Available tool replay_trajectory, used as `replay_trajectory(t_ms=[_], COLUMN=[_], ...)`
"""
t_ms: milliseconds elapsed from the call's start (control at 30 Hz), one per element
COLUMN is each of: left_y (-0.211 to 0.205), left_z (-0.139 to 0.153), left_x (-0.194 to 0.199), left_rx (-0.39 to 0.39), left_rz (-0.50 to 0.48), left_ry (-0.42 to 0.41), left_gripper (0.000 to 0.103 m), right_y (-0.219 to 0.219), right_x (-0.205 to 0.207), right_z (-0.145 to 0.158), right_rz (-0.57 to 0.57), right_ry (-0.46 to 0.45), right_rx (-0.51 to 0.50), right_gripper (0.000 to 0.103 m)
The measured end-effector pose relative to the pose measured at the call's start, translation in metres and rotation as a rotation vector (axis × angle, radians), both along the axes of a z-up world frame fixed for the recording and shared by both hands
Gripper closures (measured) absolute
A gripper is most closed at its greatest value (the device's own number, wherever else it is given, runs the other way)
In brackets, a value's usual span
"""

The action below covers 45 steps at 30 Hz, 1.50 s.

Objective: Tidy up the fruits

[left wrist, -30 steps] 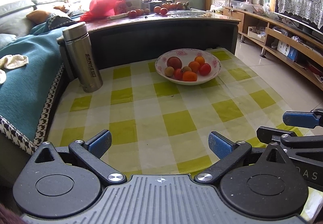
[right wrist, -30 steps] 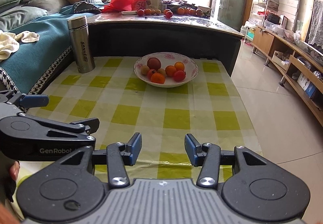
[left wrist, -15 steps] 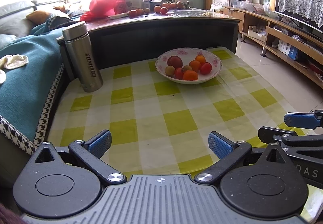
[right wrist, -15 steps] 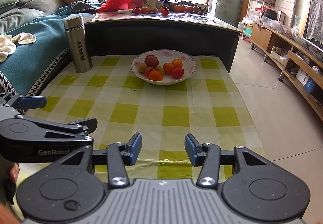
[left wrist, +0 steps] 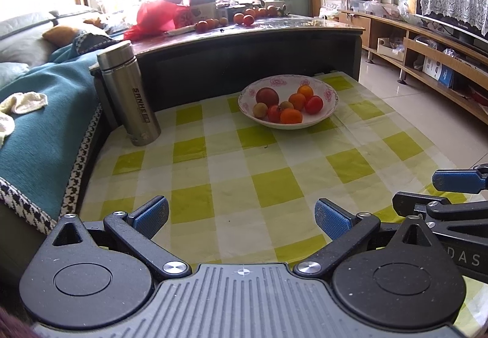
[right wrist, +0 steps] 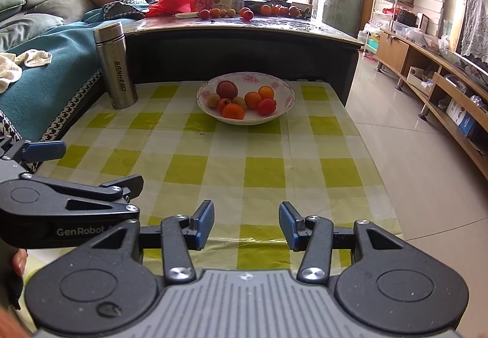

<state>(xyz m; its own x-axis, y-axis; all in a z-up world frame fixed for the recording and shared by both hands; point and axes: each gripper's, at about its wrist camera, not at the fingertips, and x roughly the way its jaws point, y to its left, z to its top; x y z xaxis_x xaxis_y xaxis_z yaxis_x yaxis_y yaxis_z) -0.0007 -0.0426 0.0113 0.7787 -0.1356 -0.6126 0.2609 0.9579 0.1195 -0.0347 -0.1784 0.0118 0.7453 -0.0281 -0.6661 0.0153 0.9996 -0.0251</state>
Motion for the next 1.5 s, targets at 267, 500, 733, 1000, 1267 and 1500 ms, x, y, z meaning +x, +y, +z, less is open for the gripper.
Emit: replay_trajectory(t_ms=[267, 500, 733, 1000, 1267, 1500], left_y=[0.0009, 0.001, 0.0011, 0.0011, 0.0014, 0.0021], left_z=[-0.0009, -0.0011, -0.0013, -0.0016, -0.0019, -0.0027], left_x=[0.0012, 0.0015, 0.0005, 0.0005, 0.0005, 0.0002], left_rx=[0.002, 0.002, 0.006, 0.009, 0.011, 0.014], left_rz=[-0.001, -0.004, -0.005, -0.004, -0.003, -0.001], left_ry=[0.006, 0.007, 0.007, 0.009, 0.007, 0.008], left_gripper=[0.0, 0.0, 0.0, 0.0, 0.0, 0.0], right_y=[0.0014, 0.0018, 0.0023, 0.0029, 0.0031, 0.0039], right_x=[-0.0006, -0.0009, -0.0011, -0.001, -0.0009, -0.0014], right_z=[-0.0018, -0.0017, -0.0018, -0.0021, -0.0019, -0.0044], right_rz=[0.008, 0.008, 0.009, 0.009, 0.009, 0.013], right_ry=[0.004, 0.003, 0.004, 0.005, 0.005, 0.006], right_rx=[-0.001, -0.002, -0.003, -0.004, -0.005, -0.008], right_gripper=[0.051, 0.051, 0.051, 0.051, 0.051, 0.051])
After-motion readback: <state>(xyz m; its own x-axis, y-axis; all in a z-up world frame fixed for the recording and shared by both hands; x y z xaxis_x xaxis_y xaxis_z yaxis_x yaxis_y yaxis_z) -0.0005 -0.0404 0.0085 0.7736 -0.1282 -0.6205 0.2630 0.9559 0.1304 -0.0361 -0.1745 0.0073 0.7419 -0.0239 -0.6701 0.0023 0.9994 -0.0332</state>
